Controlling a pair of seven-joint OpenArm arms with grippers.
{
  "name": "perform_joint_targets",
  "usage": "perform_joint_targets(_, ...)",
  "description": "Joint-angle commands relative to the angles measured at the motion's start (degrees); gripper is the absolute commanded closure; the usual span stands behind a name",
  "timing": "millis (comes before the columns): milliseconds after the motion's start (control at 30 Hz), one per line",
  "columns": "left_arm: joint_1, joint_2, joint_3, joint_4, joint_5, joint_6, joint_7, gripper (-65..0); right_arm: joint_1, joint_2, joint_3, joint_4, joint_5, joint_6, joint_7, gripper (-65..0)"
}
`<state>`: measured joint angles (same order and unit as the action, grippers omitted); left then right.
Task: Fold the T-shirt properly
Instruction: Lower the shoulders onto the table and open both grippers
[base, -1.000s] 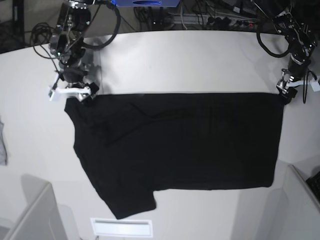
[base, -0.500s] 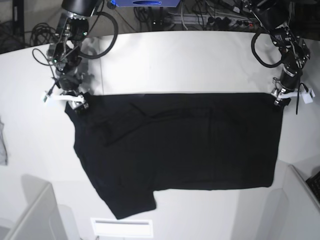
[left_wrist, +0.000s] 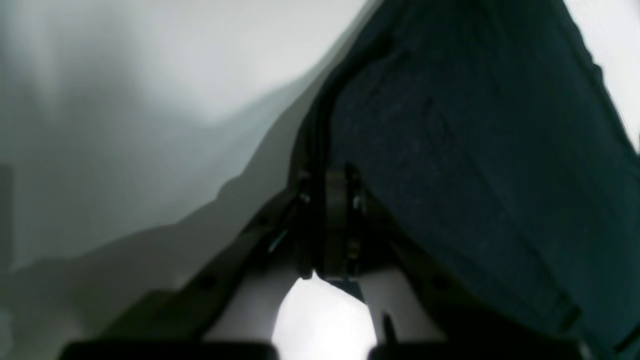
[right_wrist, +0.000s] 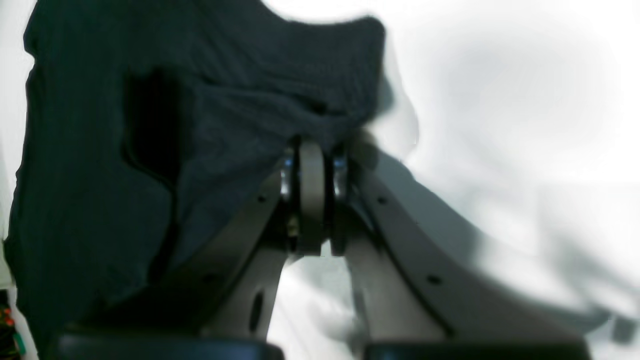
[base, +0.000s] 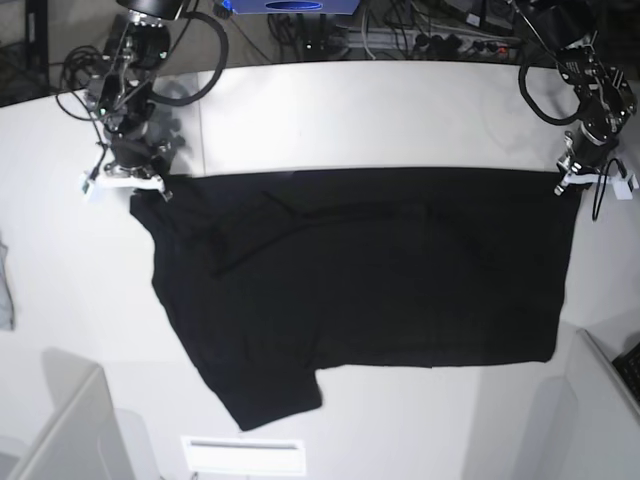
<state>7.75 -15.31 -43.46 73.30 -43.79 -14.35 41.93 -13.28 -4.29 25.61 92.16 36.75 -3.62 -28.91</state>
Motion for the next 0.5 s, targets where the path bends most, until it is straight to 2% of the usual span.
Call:
perform_joint_targets(0, 0.38, -1.7, -0.45, 2.7, -0.47, 0.33, -1.8, 0.0, 0.49, 0.47, 0.11, 2.48, -0.14, 0.06, 1.52, 0.0)
perform_joint_targets(200, 6.19, -1.61, -0.89, 8.94, -0.83, 0.33, -0.31, 0.0, -2.85, 0.38, 0.2, 10.74, -0.22, -0.03, -7.01, 0.0)
perform_joint_targets(333, 8.3, -1.17, -0.89, 9.3, -0.74, 0.33, 0.49, 0.0, -3.91, 0.38, 0.9, 10.65, -0.22, -0.38, -7.89, 0.0)
perform_joint_targets(467, 11.2, -0.56, -0.98, 11.93, -0.91, 0.33, 0.4, 0.0, -6.46, 0.47, 1.08, 11.97, -0.22, -3.02, -7.89, 0.0)
